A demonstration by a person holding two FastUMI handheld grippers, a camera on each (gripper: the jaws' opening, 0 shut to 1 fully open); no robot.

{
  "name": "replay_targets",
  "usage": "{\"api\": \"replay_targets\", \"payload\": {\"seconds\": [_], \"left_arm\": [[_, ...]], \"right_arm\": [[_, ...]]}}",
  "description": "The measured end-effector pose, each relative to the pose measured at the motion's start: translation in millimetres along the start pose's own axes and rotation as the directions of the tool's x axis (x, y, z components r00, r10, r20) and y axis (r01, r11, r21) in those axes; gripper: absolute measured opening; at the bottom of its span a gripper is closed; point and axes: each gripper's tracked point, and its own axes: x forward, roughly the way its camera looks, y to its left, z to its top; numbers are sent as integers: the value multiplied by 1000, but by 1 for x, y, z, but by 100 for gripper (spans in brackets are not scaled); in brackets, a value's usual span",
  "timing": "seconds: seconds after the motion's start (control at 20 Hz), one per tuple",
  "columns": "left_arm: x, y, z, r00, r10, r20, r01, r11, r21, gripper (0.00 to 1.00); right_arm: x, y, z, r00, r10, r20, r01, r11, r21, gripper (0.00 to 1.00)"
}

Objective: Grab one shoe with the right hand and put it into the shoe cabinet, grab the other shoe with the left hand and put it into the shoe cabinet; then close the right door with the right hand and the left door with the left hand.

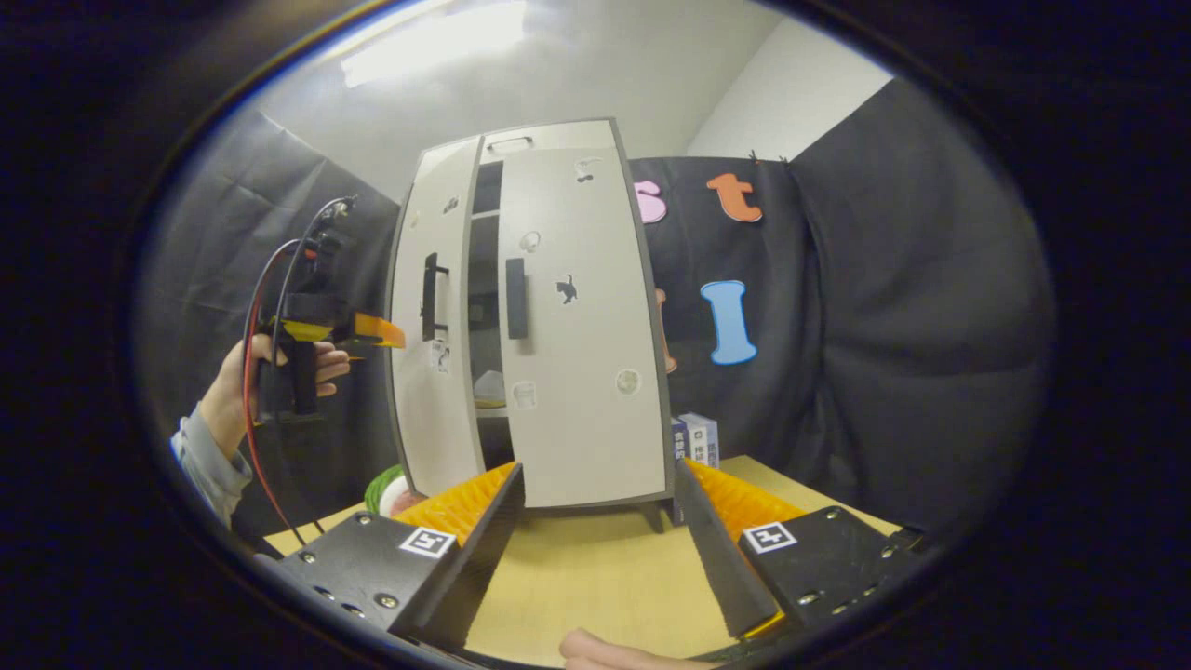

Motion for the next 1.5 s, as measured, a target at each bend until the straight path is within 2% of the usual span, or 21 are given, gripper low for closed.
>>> {"api": "replay_targets", "payload": {"seconds": [0.2, 0.3, 0.35, 0.4, 0.55, 0.6, 0.7, 0.85, 1.1, 1.2, 1.35, 1.45, 1.5], "left_arm": [[-47, -10, -4, 999, -7, 36, 8, 1000, -8, 97], [-67, -11, -3, 998, 9, 61, -11, 999, 42, 96], [-77, -8, -3, 997, 34, 71, -38, 997, 61, 93], [-87, -9, -6, 997, 43, 64, -47, 996, 71, 96], [-122, -13, -12, 995, 46, 85, -53, 995, 83, 96], [-133, -14, -18, 995, 49, 84, -55, 995, 78, 96], [-156, -9, -35, 995, 78, 67, -83, 994, 74, 96], [-181, -8, -55, 997, 70, 27, -72, 992, 102, 96], [-206, 2, -64, 993, 104, 59, -109, 990, 86, 93], [-215, -11, -69, 995, 76, 68, -80, 995, 66, 97], [-225, -41, -79, 998, -18, 62, 13, 997, 79, 96], [-227, -50, -85, 999, -39, 35, 36, 995, 95, 96], [-227, -55, -85, 998, -51, 37, 47, 993, 106, 96]], "right_arm": [[-3, -7, 3, 1000, -12, 3, 12, 1000, -9, 97], [-4, -12, 5, 1000, -22, 5, 22, 1000, -7, 96], [-6, -16, 6, 1000, -31, 6, 31, 1000, -6, 96], [-7, -20, 9, 999, -41, 10, 41, 999, -2, 94], [-9, -27, 17, 996, -76, 38, 75, 997, 33, 96], [-7, -26, 18, 996, -77, 43, 75, 996, 43, 94], [-4, -21, 16, 996, -78, 37, 76, 996, 50, 96], [-3, -18, 12, 997, -71, 18, 71, 997, 26, 97], [3, 0, 6, 999, -51, 4, 51, 999, 11, 97], [3, 6, 3, 999, -40, -5, 40, 999, -5, 96], [1, 17, 2, 1000, -26, -6, 26, 999, -25, 94], [1, 22, 2, 1000, -23, -3, 23, 998, -53, 97], [2, 25, 3, 1000, -21, -2, 21, 997, -71, 94]]}}
